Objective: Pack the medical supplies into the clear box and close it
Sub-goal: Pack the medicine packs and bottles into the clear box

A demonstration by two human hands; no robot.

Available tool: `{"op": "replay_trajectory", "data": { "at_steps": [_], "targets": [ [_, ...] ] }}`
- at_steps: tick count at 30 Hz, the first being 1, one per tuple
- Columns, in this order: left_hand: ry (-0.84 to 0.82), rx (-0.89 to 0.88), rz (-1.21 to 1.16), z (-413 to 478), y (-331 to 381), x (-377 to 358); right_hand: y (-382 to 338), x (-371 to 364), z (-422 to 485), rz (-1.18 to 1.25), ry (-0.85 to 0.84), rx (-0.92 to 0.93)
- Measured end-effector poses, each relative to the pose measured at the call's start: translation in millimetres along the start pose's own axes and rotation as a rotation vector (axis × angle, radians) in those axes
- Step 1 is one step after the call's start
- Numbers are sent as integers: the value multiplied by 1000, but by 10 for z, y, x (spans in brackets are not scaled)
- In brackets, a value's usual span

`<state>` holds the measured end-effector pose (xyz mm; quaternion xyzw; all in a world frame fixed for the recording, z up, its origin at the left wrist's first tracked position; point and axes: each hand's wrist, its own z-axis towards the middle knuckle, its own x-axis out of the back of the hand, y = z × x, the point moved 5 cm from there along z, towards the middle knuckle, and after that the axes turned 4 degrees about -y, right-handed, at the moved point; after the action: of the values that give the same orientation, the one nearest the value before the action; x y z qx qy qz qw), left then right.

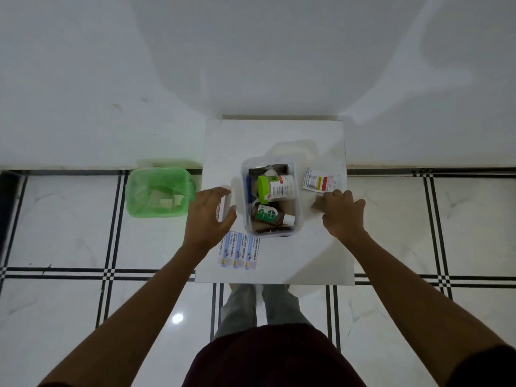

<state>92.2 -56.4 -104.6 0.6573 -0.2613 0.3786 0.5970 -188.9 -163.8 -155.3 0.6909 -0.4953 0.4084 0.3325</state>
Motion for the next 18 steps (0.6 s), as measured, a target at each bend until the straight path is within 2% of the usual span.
{"op": "replay_trajectory", "data": {
  "at_steps": [7,10,13,15,18],
  "targets": [
    [-75,-180,106,276,448,-67,18,23,-18,1,16,-5],
    [-83,-266,217,361,578,-103,23,187,-84,82,131,-29],
    [-258,-362,357,281,555,-292,-7,270,-163,149,216,-26],
    [-386,-351,422,201,500,-408,-43,301,-204,155,267,-19],
    [-464,-277,478,182,529,-484,-62,386,-228,157,316,-35]
  ]
}}
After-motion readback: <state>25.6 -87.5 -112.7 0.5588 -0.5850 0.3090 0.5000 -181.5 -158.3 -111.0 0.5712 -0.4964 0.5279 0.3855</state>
